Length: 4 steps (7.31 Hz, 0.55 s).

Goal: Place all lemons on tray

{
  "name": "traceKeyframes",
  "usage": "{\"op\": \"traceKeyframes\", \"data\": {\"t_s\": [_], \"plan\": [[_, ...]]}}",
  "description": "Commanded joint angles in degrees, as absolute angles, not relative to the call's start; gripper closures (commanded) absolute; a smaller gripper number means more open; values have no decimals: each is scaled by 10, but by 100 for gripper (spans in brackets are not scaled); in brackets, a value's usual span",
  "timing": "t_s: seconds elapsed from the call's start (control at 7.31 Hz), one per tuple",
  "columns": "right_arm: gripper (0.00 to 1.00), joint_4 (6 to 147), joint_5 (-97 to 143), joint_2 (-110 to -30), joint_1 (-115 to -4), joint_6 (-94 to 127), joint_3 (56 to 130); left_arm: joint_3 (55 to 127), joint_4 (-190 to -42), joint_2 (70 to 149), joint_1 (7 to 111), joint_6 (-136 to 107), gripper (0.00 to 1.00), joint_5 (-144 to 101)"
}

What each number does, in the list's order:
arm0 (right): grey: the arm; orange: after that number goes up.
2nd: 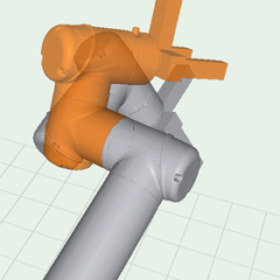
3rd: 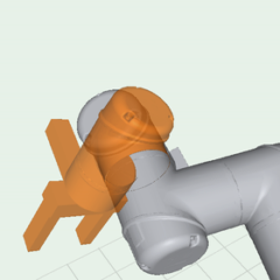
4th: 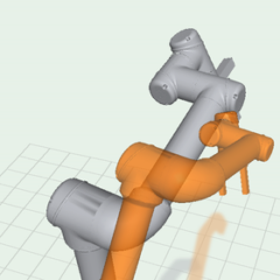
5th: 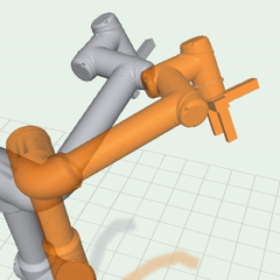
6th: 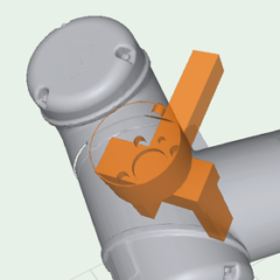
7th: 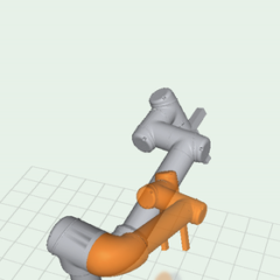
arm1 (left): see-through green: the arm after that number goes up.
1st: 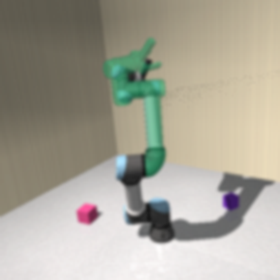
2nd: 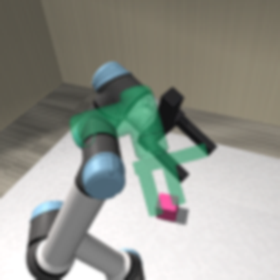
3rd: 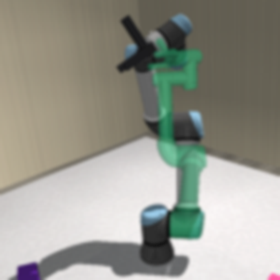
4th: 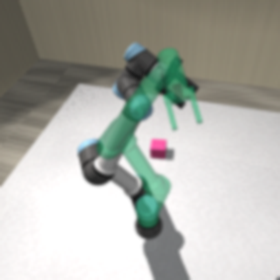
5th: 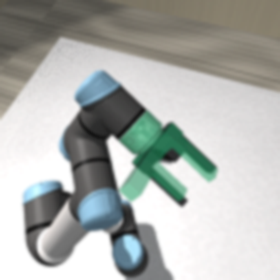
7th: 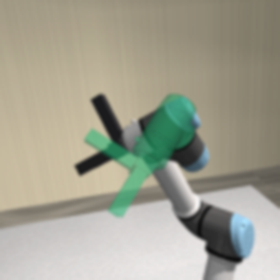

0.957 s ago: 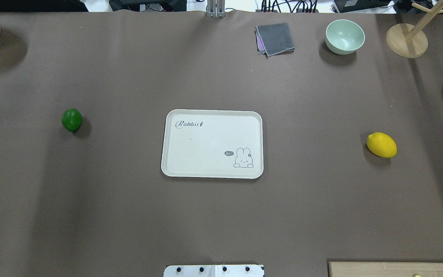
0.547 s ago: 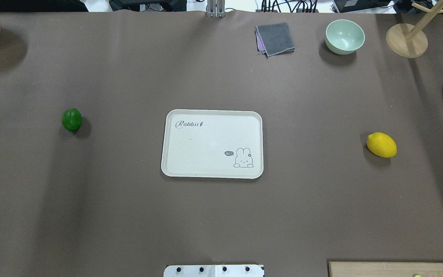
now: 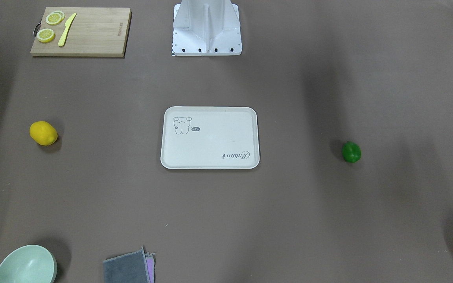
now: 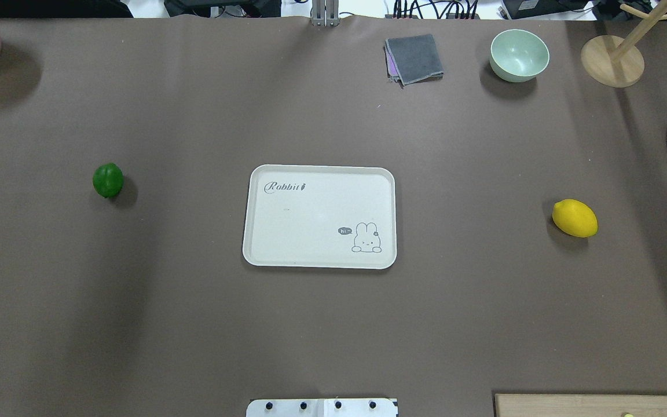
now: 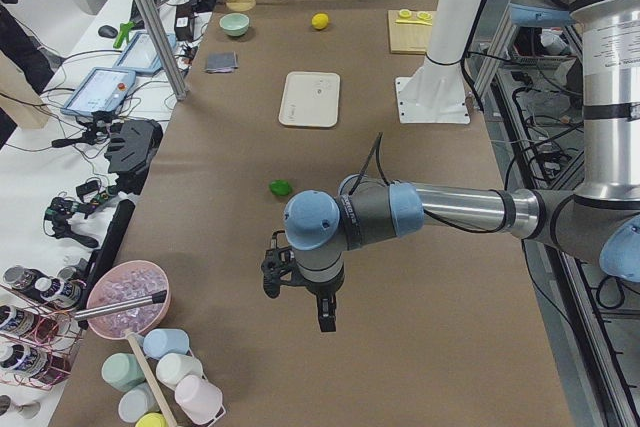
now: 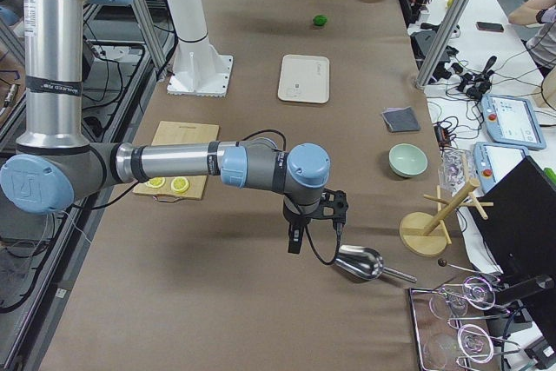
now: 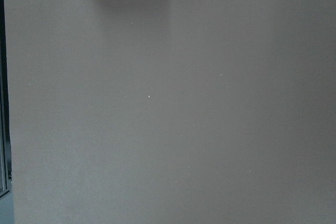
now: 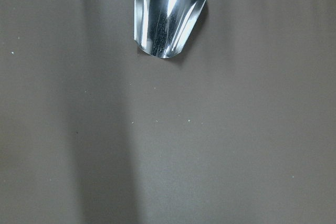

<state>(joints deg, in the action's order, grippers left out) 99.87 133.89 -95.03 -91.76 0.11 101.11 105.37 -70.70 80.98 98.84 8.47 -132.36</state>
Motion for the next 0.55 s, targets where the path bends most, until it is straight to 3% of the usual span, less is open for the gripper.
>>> {"op": "traceKeyframes", "data": {"t_s": [0.0, 0.41], "plan": [[1, 996, 1345, -950, -914, 24, 1015, 1093, -717, 811, 936, -34, 2, -1370], [1, 990, 1345, -949, -881, 50, 1036, 1114, -848, 822, 790, -306, 3, -1372]]}}
